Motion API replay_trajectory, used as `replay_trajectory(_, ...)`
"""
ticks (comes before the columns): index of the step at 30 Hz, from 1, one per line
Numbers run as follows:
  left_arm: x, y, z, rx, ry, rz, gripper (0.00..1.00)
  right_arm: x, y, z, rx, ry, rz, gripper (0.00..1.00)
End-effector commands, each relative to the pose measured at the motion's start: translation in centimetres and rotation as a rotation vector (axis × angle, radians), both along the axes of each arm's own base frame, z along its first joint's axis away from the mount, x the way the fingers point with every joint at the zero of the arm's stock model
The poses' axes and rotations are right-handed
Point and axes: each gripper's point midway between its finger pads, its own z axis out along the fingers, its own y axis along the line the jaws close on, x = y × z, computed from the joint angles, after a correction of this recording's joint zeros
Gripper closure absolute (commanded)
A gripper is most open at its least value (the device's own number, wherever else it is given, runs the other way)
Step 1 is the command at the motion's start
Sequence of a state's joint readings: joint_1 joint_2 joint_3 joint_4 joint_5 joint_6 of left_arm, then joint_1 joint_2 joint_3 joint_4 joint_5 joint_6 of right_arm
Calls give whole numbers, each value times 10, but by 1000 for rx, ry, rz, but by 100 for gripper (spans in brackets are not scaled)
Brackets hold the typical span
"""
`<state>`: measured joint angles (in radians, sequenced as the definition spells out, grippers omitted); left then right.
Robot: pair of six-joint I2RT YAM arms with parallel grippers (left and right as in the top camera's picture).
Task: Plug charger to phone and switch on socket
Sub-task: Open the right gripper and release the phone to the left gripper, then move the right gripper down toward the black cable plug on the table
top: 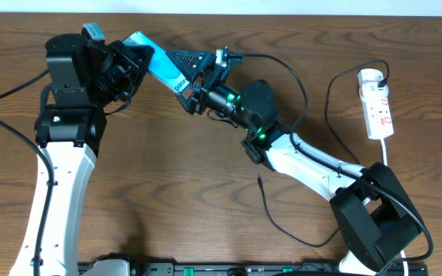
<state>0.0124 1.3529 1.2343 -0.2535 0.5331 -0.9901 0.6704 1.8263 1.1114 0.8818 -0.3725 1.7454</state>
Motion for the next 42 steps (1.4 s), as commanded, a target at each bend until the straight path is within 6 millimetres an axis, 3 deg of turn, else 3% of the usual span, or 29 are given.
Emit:
replay_trajectory(1, 4, 10, 6, 31, -31, 42, 93, 8, -6, 1, -59, -81, -28, 1)
replay_trajectory(12, 6, 55, -2, 44, 7, 164, 93, 25, -23, -27, -206, -103, -56, 1)
replay_trajectory(15, 1, 73, -12, 41, 57, 206, 93, 32, -33, -45, -300, -120, -64, 1)
replay_trajectory(20, -8, 83, -26, 35, 130, 232, 93, 45, -58, -83, -515, -179, -67, 1)
replay_trajectory(22, -9, 81, -29, 31, 145, 227, 93, 46, -72, -107, -614, -155, -52, 1)
replay_trajectory(26, 1, 55, -46, -68, 179, 60, 93, 38, -114, -174, -894, -40, -5, 1)
replay_trajectory(29, 13, 35, -61, -139, 173, -96, 93, 30, -127, -191, -985, -18, 23, 1)
replay_trajectory(32, 21, 19, -73, -205, 153, -232, 93, 25, -142, -199, -1086, -7, 21, 1)
replay_trajectory(35, 27, 10, -95, -278, 184, -313, 93, 19, -170, -200, -1278, 19, 18, 1)
replay_trajectory(40, 30, 0, -125, -382, 232, -412, 93, 4, -206, -181, -1537, 66, 93, 1)
replay_trajectory(42, 29, -5, -127, -408, 209, -469, 93, -3, -216, -171, -1603, 81, 131, 1)
